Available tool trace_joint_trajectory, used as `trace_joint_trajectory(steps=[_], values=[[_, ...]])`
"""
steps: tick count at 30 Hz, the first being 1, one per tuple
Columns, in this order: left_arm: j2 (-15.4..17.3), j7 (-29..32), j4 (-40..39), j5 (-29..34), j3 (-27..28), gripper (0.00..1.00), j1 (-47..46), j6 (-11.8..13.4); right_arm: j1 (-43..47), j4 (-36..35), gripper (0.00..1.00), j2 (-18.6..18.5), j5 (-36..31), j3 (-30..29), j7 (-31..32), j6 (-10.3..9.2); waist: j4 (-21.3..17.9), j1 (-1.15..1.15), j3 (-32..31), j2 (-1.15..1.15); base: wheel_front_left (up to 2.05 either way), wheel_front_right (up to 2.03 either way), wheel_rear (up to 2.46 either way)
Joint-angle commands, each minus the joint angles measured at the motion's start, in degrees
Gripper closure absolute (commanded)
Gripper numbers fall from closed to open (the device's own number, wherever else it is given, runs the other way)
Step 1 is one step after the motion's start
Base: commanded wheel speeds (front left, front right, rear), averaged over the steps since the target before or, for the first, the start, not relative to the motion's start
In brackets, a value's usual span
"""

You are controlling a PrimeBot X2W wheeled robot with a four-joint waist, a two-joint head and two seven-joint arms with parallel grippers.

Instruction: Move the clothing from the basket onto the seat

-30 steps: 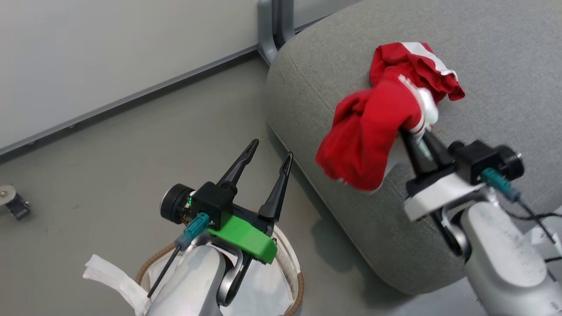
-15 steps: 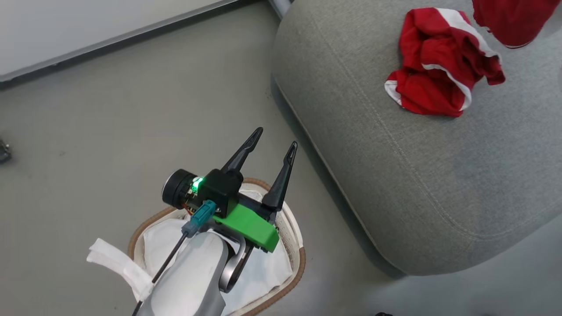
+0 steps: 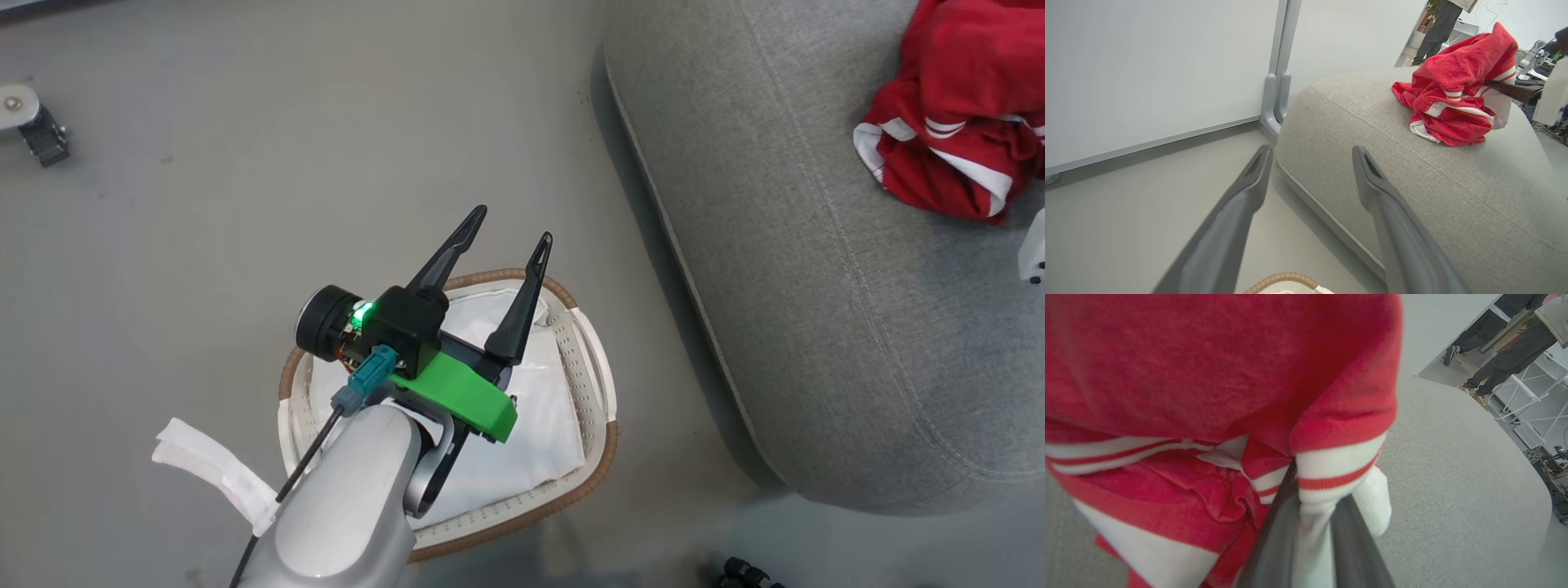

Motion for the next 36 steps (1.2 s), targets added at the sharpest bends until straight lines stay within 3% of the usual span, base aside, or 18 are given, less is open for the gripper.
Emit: trace_joint_trajectory(steps=[1, 2, 3, 4, 12, 21, 28, 36], values=[[0.39, 0.05, 0.06, 0.05, 0.45, 0.0, -0.96, -0.26, 0.48, 0.28, 1.0, 0.88, -0.61, -1.01, -0.11, -0.08, 2.3, -0.01, 2.36, 0.54, 0.0, 0.0, 0.0], [0.44, 0.04, 0.16, -0.11, 0.88, 0.0, -0.86, -0.26, 0.58, -0.28, 0.76, 1.43, -0.83, -1.95, -0.12, -0.08, 2.32, -0.01, 2.35, 0.54, 0.0, 0.0, 0.0], [0.45, 0.05, 0.24, -0.15, 1.05, 0.0, -0.72, -0.26, 0.83, -0.94, 0.23, 1.95, -1.0, -2.54, -0.12, -0.08, 2.24, -0.01, 2.23, 0.54, 0.0, 0.0, 0.0], [0.46, 0.05, 0.37, -0.27, 1.32, 0.0, -0.46, -0.26, 1.44, -1.81, 0.0, 2.71, -0.92, -3.17, -0.11, -0.08, 2.09, -0.01, 1.9, 0.54, 0.0, 0.0, 0.0], [0.35, 0.05, 0.72, -0.93, 3.59, 0.0, 2.31, -0.26, 8.69, -10.65, 0.0, 5.53, 0.48, -5.21, -0.12, -0.08, 1.0, -0.01, -3.51, 0.54, 0.0, 0.0, 0.0], [0.27, 0.05, 0.12, -0.72, 10.49, 0.0, 8.64, -0.26, 19.96, -20.5, 0.0, 8.01, 4.8, -1.58, -0.12, -0.08, 1.71, -0.01, -11.5, 0.54, 0.0, 0.0, 0.0], [0.26, 0.05, -0.92, 1.37, 17.04, 0.0, 13.79, 1.29, 25.61, -25.3, 0.0, 10.36, 10.27, 5.26, -0.11, -0.08, 5.38, -0.01, -15.88, 0.54, 0.0, 0.0, 0.0], [0.24, 0.04, 0.33, 3.17, 23.33, 0.0, 17.15, 3.41, 27.55, -27.25, 0.0, 14.63, 12.45, 8.34, -0.12, -0.08, 10.85, -0.01, -18.1, 0.54, 0.0, 0.0, 0.0]])
